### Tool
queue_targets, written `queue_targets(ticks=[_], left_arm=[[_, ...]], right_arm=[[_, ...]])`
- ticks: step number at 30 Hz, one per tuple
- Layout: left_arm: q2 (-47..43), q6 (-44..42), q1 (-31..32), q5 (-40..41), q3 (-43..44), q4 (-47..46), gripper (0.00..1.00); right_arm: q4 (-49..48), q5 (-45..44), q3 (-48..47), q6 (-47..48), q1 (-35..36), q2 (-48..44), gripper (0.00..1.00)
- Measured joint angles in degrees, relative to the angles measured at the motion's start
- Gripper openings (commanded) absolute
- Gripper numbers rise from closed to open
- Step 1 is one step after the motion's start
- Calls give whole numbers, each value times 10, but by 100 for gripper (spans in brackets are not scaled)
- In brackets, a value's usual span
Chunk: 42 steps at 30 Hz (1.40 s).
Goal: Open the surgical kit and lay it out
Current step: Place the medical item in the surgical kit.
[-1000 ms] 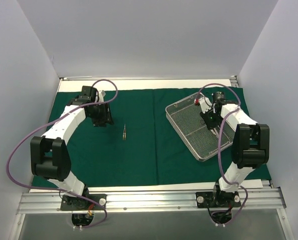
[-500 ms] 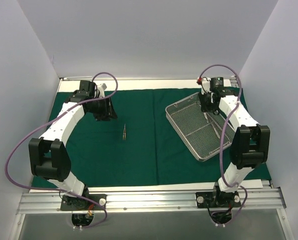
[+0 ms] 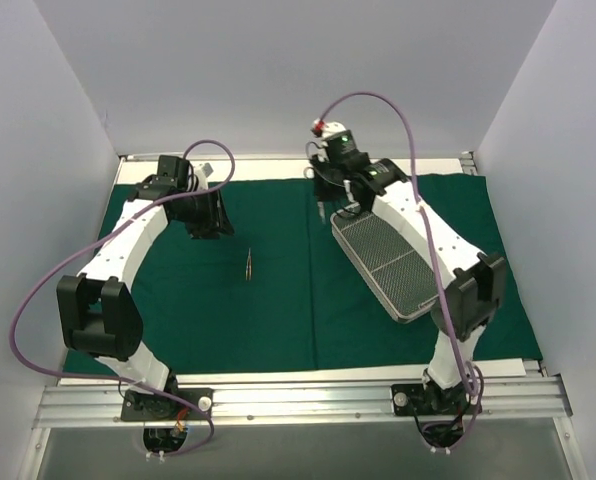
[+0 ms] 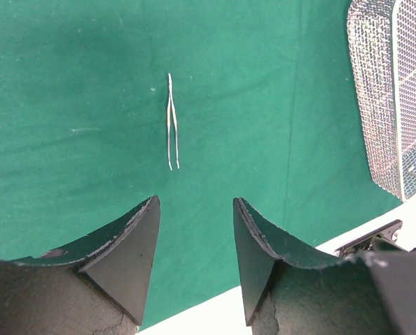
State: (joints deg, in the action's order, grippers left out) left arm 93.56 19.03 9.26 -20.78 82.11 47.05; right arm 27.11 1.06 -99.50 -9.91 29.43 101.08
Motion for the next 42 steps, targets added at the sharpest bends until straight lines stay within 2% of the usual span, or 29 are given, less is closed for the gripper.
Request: queue_targets(ticks=[4, 8, 14, 19, 29, 42], left_arm=[[-3, 0, -4, 9, -2, 4, 55], [-20, 3, -20, 29, -4, 18, 55], [-55, 6, -58, 57, -5, 35, 55], [-77, 13, -65, 60, -20, 35, 55], [-83, 14, -65, 59, -38, 34, 55], [-83, 15, -66, 54, -46, 31, 55]], right_arm=[[1, -24, -82, -71, 67, 60, 0], [1, -32, -156, -148, 94, 147, 0], [16, -32, -187, -285, 108, 251, 0], [60, -32, -216, -345, 125, 312, 0], [98, -25, -231, -370, 163, 331, 0], [139, -23, -270, -336, 156, 395, 0]])
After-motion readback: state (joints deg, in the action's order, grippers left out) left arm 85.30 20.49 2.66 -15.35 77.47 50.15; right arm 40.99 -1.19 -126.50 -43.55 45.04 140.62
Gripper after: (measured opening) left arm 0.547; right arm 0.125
